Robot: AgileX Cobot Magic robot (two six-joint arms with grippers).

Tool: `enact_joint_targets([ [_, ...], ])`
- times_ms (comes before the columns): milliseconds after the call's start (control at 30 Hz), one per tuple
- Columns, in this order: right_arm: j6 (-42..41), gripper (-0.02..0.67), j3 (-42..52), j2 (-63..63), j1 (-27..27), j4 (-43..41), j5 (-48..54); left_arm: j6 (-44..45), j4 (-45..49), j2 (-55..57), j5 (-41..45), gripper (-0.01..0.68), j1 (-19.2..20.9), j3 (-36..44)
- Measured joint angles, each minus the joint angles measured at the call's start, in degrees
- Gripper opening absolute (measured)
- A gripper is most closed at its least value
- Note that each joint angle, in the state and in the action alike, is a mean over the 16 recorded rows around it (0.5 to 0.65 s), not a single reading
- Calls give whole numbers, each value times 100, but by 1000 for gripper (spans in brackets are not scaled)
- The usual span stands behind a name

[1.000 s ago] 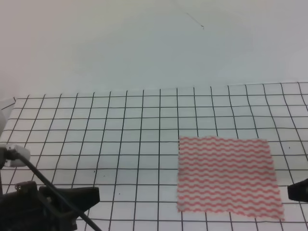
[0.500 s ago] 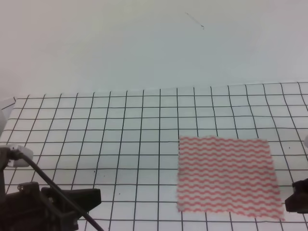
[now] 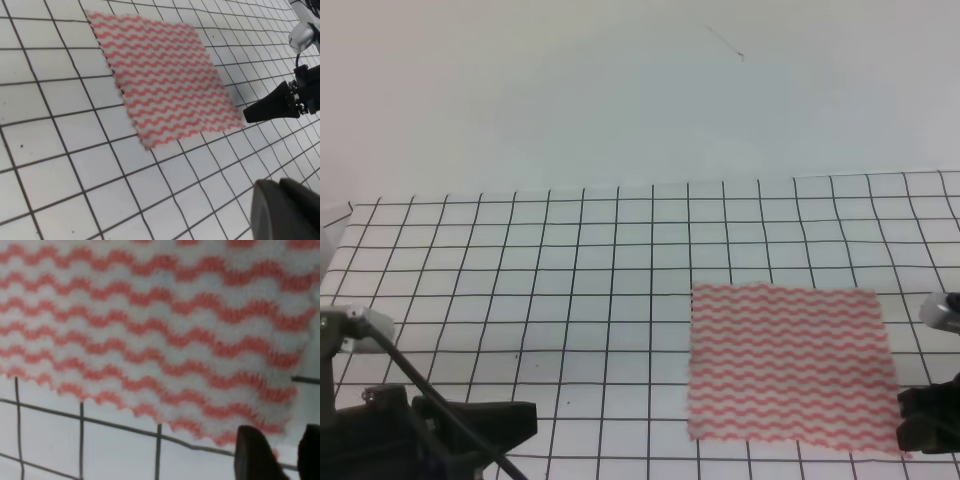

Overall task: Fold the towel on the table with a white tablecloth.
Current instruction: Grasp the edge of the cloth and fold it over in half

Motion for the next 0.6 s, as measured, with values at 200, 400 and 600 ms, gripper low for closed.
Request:
enact_joint_targets([
  [200, -64, 214, -2, 32, 4, -40, -162, 21, 0, 0, 77, 1, 0, 0],
  [400, -208, 214, -44, 56, 4, -50, -212, 40, 0, 0, 85, 1, 0, 0],
  [600, -288, 213, -181, 204, 5, -125, -95, 54, 0, 0, 81, 1, 0, 0],
])
